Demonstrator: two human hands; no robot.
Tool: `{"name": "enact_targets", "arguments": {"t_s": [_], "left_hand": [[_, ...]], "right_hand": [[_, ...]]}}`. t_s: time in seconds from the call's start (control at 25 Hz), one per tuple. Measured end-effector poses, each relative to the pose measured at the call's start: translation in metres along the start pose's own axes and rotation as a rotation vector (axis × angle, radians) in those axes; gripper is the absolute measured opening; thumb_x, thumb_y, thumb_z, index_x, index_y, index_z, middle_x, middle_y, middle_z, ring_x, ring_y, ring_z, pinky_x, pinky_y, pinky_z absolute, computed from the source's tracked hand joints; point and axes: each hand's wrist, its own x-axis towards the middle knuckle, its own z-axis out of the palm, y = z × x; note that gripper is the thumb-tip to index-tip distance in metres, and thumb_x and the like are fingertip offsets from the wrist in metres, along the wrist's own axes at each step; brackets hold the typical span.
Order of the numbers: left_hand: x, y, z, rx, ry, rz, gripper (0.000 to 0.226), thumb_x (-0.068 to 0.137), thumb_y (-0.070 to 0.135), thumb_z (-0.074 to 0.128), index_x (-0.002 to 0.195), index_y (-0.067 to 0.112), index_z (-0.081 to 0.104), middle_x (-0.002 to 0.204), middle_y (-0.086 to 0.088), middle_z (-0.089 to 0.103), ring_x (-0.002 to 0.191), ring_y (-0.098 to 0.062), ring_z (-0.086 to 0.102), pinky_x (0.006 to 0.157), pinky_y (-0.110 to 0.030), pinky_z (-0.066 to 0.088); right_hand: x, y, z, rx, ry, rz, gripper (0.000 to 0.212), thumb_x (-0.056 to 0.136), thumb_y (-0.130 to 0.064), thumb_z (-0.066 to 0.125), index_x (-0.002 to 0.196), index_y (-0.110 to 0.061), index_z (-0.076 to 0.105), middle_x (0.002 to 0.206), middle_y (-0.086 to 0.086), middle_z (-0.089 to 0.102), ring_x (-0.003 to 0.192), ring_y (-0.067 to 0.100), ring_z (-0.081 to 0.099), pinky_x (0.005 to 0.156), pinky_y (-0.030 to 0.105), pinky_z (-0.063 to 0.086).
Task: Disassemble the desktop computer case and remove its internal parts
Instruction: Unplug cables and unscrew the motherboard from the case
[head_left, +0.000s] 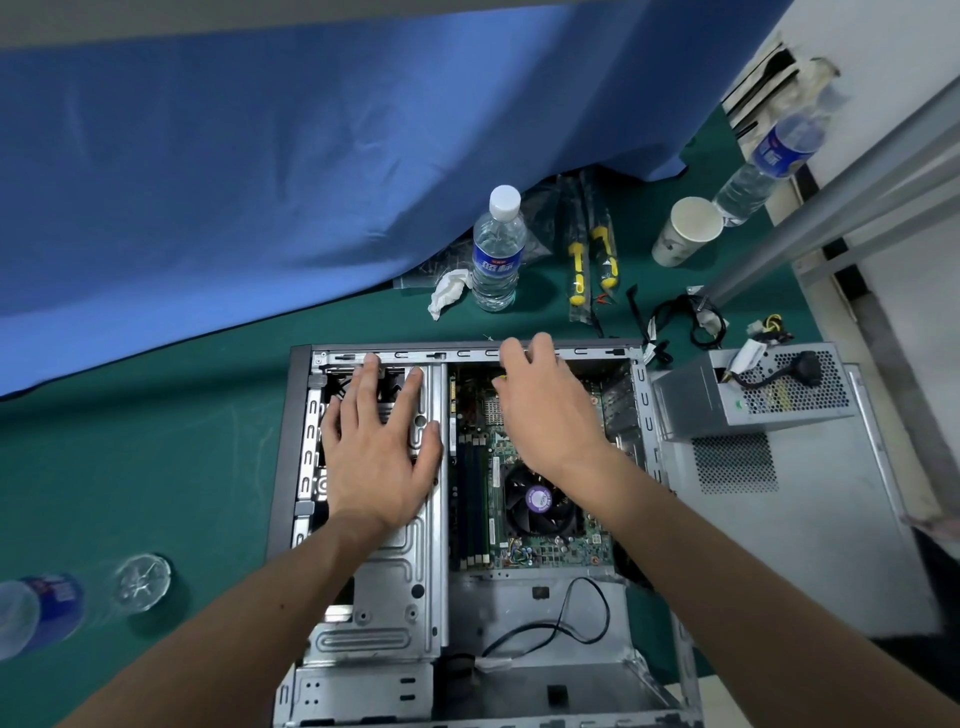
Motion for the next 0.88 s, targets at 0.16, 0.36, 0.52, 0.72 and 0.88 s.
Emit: {"name": "enact_targets", "arguments": {"t_s": [0.16,0.36,0.52,0.72,0.88], "left_hand": [[0.000,0.000,0.001,0.006,0.003,0.000,0.059,0.095,0.057,0.027,0.150,0.035,0.032,0.161,-0.012,0.013,0.145,-0.029,0.019,0.114,-0.044,0.013],[0.000,0.000,0.001,-0.001,0.007,0.000,0.059,0.095,0.057,0.026,0.149,0.034,0.033,0.161,-0.012,0.013,0.145,-0.029,0.020,0.114,-0.044,0.013],[0.001,0.000,0.003,-0.006,0.017,-0.005,0.058,0.095,0.056,0.029,0.148,0.034,0.035,0.160,-0.013,0.015,0.145,-0.029,0.021,0.113,-0.045,0.016],[0.000,-0.001,0.003,-0.007,0.017,-0.005,0.059,0.095,0.056,0.028,0.149,0.034,0.035,0.160,-0.012,0.014,0.145,-0.029,0.022,0.114,-0.047,0.018],[0.000,0.000,0.003,-0.009,0.015,-0.003,0.059,0.094,0.056,0.029,0.148,0.033,0.036,0.160,-0.013,0.015,0.144,-0.030,0.022,0.114,-0.047,0.019]], "right_hand": [[0.000,0.001,-0.002,0.017,-0.047,-0.083,0.051,0.076,-0.005,0.066,0.120,-0.018,0.044,0.122,0.005,0.040,0.108,0.026,0.038,0.088,0.039,0.044],[0.003,0.003,-0.004,-0.002,-0.021,0.062,0.030,0.103,-0.034,0.043,0.123,-0.013,0.039,0.120,0.015,0.042,0.079,0.032,0.054,0.060,0.036,0.041],[0.005,0.013,-0.007,0.134,-0.035,-0.060,0.041,0.080,0.001,0.062,0.110,-0.019,0.043,0.111,0.002,0.039,0.101,0.022,0.036,0.087,0.037,0.042],[0.003,0.017,-0.003,0.078,-0.025,0.107,0.031,0.100,-0.040,0.045,0.118,-0.015,0.038,0.115,0.011,0.041,0.071,0.022,0.045,0.057,0.032,0.040],[0.002,0.021,-0.004,0.148,0.019,-0.005,0.031,0.089,-0.005,0.057,0.115,-0.016,0.043,0.114,0.005,0.040,0.098,0.023,0.042,0.081,0.037,0.043]]}}
